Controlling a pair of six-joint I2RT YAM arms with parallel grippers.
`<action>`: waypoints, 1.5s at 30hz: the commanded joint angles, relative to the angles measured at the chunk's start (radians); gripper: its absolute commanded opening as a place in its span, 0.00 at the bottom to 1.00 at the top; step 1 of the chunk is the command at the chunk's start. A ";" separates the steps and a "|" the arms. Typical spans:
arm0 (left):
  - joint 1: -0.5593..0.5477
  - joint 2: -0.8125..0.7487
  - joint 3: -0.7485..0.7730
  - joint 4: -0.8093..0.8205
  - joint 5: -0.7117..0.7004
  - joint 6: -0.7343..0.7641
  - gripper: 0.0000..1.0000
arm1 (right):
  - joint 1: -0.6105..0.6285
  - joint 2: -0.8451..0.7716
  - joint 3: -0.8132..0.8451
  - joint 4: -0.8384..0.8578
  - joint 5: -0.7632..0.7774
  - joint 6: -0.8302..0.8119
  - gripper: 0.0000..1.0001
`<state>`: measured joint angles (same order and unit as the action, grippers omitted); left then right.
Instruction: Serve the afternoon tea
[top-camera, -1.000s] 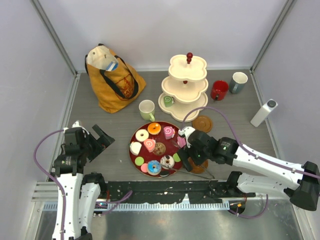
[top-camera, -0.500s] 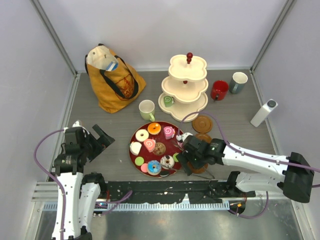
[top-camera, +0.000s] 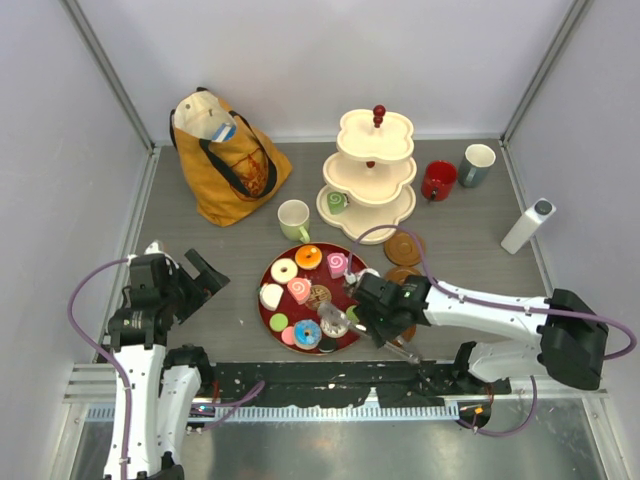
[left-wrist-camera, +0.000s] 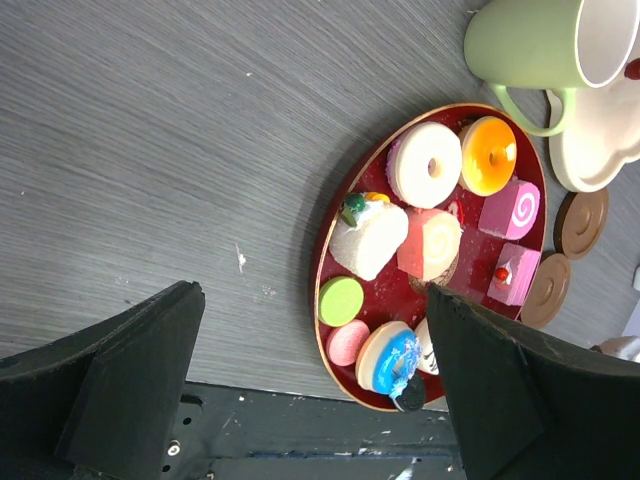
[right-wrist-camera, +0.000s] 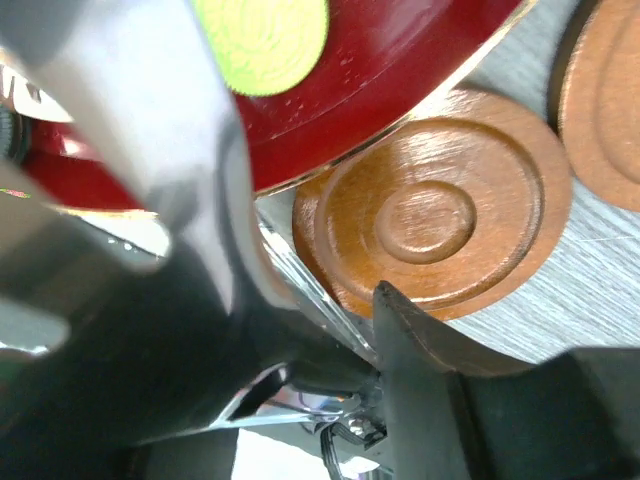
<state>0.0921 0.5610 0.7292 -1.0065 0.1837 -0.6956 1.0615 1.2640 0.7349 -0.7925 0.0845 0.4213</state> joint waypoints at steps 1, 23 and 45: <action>0.003 0.000 0.024 0.023 0.007 0.021 1.00 | -0.003 -0.067 0.015 0.029 0.109 0.048 0.46; -0.083 -0.060 -0.110 0.670 0.568 -0.260 1.00 | -0.161 -0.045 0.323 -0.001 -0.058 0.128 0.15; -0.818 0.649 0.243 0.770 -0.153 -0.120 0.69 | -0.299 -0.009 0.379 0.168 -0.441 0.082 0.06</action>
<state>-0.7246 1.1999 0.9443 -0.2382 0.1265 -0.8131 0.7631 1.3773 1.1637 -0.7319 -0.2092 0.5320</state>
